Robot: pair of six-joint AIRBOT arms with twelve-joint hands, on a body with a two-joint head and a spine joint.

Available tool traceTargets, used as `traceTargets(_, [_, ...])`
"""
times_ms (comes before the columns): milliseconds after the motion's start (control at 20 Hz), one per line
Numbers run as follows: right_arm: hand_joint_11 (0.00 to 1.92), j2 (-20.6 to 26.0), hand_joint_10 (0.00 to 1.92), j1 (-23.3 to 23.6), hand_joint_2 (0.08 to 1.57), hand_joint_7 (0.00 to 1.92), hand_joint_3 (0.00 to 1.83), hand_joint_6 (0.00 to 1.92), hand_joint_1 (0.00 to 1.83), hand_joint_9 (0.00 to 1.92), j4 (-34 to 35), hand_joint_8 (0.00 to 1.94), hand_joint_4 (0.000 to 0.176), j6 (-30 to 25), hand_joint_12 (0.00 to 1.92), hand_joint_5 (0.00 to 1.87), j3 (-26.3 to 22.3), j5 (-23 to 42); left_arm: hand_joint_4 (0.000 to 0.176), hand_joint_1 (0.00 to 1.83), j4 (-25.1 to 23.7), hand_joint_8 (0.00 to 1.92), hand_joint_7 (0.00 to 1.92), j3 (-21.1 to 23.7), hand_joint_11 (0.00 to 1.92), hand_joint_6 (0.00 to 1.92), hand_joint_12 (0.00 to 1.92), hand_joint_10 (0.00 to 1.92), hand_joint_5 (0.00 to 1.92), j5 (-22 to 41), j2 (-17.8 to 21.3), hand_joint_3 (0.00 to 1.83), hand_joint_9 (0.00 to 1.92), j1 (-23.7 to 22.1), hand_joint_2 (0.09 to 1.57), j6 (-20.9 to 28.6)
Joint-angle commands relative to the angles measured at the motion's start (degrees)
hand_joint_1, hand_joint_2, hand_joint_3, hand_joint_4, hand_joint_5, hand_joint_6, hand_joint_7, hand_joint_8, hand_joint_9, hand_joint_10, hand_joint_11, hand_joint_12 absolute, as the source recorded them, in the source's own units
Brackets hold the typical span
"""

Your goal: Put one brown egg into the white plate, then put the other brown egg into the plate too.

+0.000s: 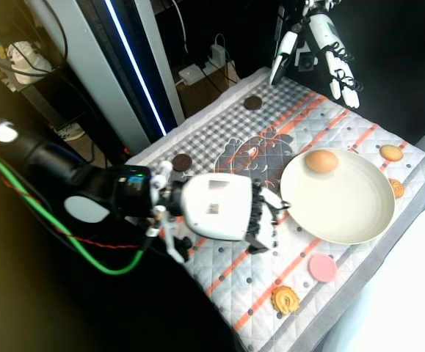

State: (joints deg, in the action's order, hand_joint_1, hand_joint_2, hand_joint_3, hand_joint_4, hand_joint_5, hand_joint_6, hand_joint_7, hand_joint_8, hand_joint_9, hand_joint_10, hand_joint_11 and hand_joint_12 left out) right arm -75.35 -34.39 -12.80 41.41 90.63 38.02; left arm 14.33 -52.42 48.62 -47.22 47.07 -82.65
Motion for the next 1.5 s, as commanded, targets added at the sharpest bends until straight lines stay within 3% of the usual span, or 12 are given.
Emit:
traceTargets(0, [0.86,-0.8,1.07,1.3,1.05,1.24,0.00,0.90,1.37,1.08,1.3,0.35,0.000,0.1,1.18,1.01,0.7,5.4,0.176,0.79,0.0,0.00,0.00,-0.4,0.00,0.00,0.00,0.00,0.04,6.5,-0.2,0.00,0.00,-0.5,0.89,0.3])
traceTargets(200, [0.92,-6.6,1.09,4.9,1.06,1.20,0.00,0.89,1.39,1.07,1.0,0.34,0.000,0.1,1.22,1.01,6.2,0.3,0.176,0.79,-0.6,0.00,0.00,-1.0,0.00,0.00,0.00,0.00,0.04,5.8,-1.1,0.00,0.00,-1.5,0.89,0.3])
traceTargets(300, [0.95,-9.8,1.04,6.0,1.06,1.13,0.00,0.74,1.25,1.08,-0.6,0.76,0.015,0.1,1.53,1.11,8.7,-3.2,0.176,0.79,-0.9,0.00,0.00,-1.1,0.00,0.00,0.00,0.00,0.04,5.9,-1.3,0.00,0.00,-1.8,0.89,0.3])
traceTargets(400, [0.82,-10.9,0.90,6.0,1.08,1.09,0.00,0.71,1.27,1.03,-1.4,1.00,0.000,0.1,1.39,1.03,9.2,-4.4,0.176,0.79,-1.1,0.00,0.00,-1.2,0.00,0.00,0.00,0.00,0.04,5.9,-1.5,0.00,0.00,-2.1,0.90,0.3])
traceTargets(500, [0.29,-11.0,0.29,6.0,1.01,0.66,0.00,0.06,1.02,0.62,-1.5,0.11,0.000,0.1,1.05,0.68,8.6,-4.5,0.176,0.79,-1.1,0.00,0.00,-1.4,0.00,0.00,0.00,0.00,0.04,5.9,-1.8,0.00,0.00,-2.3,0.90,0.3])
traceTargets(600, [0.01,-10.9,0.02,6.1,0.97,0.34,0.00,0.00,0.86,0.28,-1.6,0.00,0.085,0.1,0.67,0.37,8.1,-4.4,0.176,0.80,-1.0,0.00,0.00,-1.4,0.00,0.00,0.00,0.00,0.04,5.9,-1.8,0.00,0.00,-2.2,0.90,0.3])
traceTargets(700, [0.00,-10.7,0.01,6.1,0.96,0.21,0.00,0.01,0.81,0.14,-1.9,0.01,0.096,0.1,0.29,0.22,6.3,-4.1,0.176,0.79,-0.8,0.00,0.00,-1.4,0.00,0.00,0.00,0.00,0.04,6.2,-1.8,0.00,0.00,-2.2,0.89,0.3])
traceTargets(850, [0.00,-5.8,0.00,5.6,0.91,0.06,0.00,0.00,0.77,0.00,-1.3,0.00,0.173,0.1,0.00,0.08,0.8,0.9,0.176,0.79,-0.4,0.00,0.00,-1.3,0.00,0.00,0.00,0.00,0.05,10.2,-1.3,0.00,0.00,-1.0,0.89,5.0])
traceTargets(1150, [0.00,9.2,0.00,-2.3,0.91,0.03,0.00,0.01,0.67,0.00,2.8,0.00,0.176,0.1,0.00,0.07,-12.5,21.1,0.171,0.72,0.9,0.00,0.01,-2.7,0.02,0.01,0.01,0.00,0.07,22.1,0.3,0.00,0.00,4.9,0.89,20.4])
traceTargets(1250, [0.00,12.3,0.00,-5.7,0.92,0.05,0.00,0.01,0.69,0.00,5.4,0.01,0.176,0.1,0.00,0.08,-15.9,28.1,0.122,0.66,0.9,0.00,0.00,-3.0,0.00,0.00,0.00,0.00,0.05,28.6,0.6,0.00,0.00,7.9,0.86,27.7])
traceTargets(1350, [0.00,14.9,0.00,-10.7,0.90,0.07,0.00,0.01,0.70,0.00,9.4,0.01,0.138,0.1,0.00,0.10,-18.9,35.9,0.170,0.65,0.9,0.00,0.00,-3.5,0.00,0.00,0.00,0.00,0.03,35.3,0.6,0.00,0.00,10.8,0.87,34.5])
traceTargets(1450, [0.00,17.1,0.00,-15.8,0.89,0.08,0.00,0.02,0.72,0.00,12.9,0.01,0.151,0.1,0.00,0.12,-21.8,42.4,0.176,0.69,0.6,0.00,0.00,-3.4,0.00,0.00,0.00,0.00,0.00,39.6,0.3,0.00,0.00,12.4,0.83,37.9])
